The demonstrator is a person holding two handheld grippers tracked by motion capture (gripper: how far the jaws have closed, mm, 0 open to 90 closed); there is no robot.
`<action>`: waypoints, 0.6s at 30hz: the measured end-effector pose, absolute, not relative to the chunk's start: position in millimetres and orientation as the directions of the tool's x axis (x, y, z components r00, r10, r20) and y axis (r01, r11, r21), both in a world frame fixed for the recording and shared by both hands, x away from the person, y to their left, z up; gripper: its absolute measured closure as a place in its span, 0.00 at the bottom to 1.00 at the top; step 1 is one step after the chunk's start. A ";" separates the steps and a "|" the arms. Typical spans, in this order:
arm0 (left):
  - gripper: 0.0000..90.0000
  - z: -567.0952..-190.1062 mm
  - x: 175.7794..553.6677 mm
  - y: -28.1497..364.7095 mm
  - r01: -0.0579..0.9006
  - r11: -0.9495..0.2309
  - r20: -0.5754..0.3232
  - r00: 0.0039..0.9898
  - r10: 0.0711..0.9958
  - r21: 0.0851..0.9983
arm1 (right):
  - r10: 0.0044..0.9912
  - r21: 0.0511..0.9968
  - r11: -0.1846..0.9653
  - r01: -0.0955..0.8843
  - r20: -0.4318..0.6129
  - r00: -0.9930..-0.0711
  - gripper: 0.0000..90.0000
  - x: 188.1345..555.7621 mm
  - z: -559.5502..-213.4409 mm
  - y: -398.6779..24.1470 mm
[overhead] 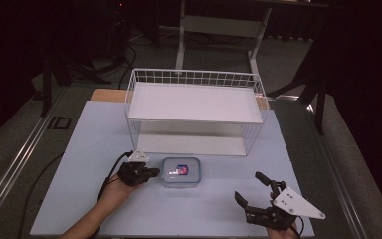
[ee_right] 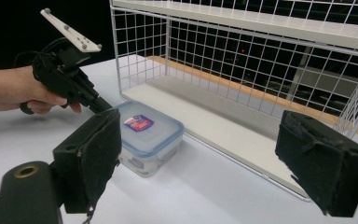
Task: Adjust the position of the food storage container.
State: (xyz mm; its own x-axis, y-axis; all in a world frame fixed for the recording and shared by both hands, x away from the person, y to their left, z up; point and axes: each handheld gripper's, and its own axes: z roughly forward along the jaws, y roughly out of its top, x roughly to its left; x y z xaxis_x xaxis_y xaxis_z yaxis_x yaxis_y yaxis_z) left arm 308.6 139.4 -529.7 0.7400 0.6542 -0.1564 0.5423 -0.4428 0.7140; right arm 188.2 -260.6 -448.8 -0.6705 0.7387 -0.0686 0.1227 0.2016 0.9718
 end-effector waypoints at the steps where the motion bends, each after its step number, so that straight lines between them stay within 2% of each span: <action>1: 1.00 -530.5 309.2 137.7 0.544 -0.443 -0.161 0.741 0.652 0.712 | 0.737 0.972 0.201 0.124 -0.067 -0.672 0.16 188.2 -448.7 -260.6; 13: 1.00 -533.0 314.5 115.5 0.549 -0.441 -0.185 0.749 0.636 0.710 | 0.737 0.973 0.192 0.124 -0.059 -0.674 0.16 188.7 -449.1 -263.6; 18: 1.00 -532.6 315.9 104.6 0.528 -0.463 -0.166 0.767 0.620 0.712 | 0.735 0.974 0.190 0.126 -0.056 -0.676 0.16 188.3 -448.6 -263.8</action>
